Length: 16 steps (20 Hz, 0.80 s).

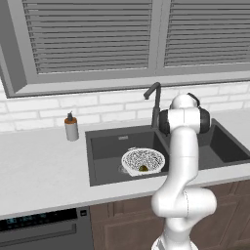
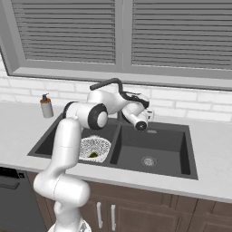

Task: Put the colander in the sink, put the kiwi in the colander, and turn on the sink faucet and pour water over the colander.

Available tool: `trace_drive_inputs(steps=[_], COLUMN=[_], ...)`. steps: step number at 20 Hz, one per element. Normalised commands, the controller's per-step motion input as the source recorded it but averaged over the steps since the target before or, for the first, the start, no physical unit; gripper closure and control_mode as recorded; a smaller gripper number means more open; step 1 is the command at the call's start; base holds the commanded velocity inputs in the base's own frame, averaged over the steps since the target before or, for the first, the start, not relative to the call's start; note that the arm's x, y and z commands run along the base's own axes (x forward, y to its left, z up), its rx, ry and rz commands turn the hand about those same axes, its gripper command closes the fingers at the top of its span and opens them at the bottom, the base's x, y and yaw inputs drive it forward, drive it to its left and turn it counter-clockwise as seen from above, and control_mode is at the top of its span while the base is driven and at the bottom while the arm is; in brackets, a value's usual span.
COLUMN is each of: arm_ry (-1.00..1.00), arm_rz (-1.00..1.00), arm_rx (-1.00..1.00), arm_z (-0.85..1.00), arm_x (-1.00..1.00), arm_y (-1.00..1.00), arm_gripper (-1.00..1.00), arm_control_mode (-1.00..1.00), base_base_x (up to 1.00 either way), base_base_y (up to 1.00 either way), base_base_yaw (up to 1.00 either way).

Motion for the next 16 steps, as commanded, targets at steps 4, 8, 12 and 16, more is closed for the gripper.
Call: trace_drive_inputs(steps=[4, 8, 12, 16], arm_ry=[0.00, 0.00, 0.01, 0.02], arm_rz=[0.00, 0.00, 0.00, 0.00], arm_rx=[0.03, 0.03, 0.02, 0.02], arm_z=[0.00, 0.00, 0.00, 0.00], arm_x=[0.00, 0.00, 0.00, 0.00], arm_y=[-0.71, -0.65, -0.59, -0.57], arm_gripper=[-1.00, -1.00, -1.00, -1.00], arm_control_mode=[-1.00, -1.00, -1.00, -1.00], base_base_x=[0.00, 0.00, 0.00, 0.00], base_base_y=[0.00, 0.00, 0.00, 0.00], base_base_yaw=[0.00, 0.00, 0.00, 0.00])
